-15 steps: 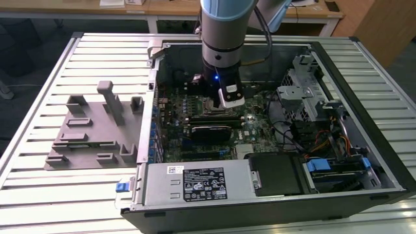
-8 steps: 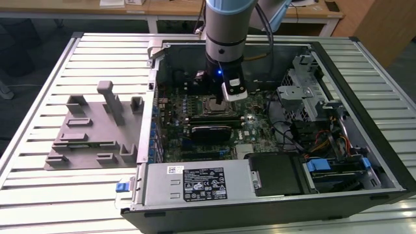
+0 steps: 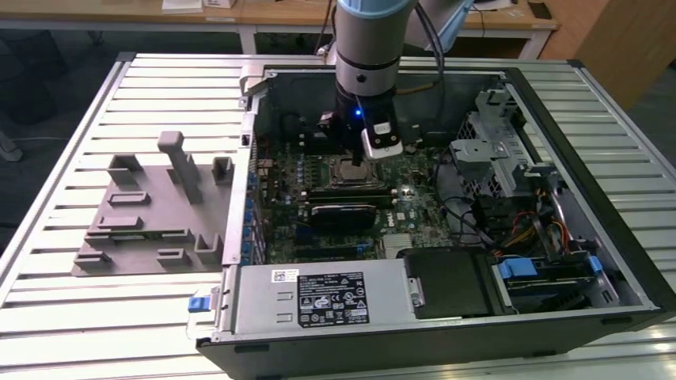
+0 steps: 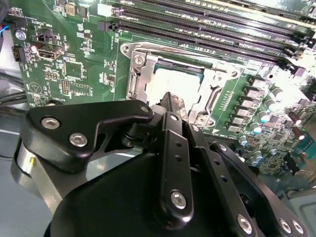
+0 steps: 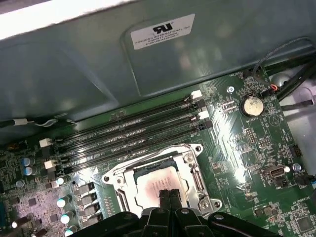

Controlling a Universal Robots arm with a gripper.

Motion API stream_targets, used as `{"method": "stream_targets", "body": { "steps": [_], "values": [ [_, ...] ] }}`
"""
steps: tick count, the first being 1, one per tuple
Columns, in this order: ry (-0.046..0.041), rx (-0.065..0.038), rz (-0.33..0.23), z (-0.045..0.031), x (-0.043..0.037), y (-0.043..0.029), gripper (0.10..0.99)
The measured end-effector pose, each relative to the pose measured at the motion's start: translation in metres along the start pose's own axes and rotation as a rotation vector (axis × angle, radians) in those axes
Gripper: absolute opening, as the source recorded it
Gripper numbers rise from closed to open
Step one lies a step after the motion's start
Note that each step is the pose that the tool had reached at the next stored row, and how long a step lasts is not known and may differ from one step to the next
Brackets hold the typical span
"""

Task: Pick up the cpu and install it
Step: 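Install the second cpu locking lever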

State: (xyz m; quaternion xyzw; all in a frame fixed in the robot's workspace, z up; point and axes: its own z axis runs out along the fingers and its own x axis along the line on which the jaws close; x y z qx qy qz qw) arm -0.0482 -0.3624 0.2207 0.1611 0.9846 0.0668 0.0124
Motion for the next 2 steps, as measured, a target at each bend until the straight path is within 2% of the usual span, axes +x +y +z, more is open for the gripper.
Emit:
{"method": "stream_targets", "body": {
  "steps": [2],
  "values": [
    [0.0,0.0,0.0,0.0,0.0,0.0,0.106]
  ]
}}
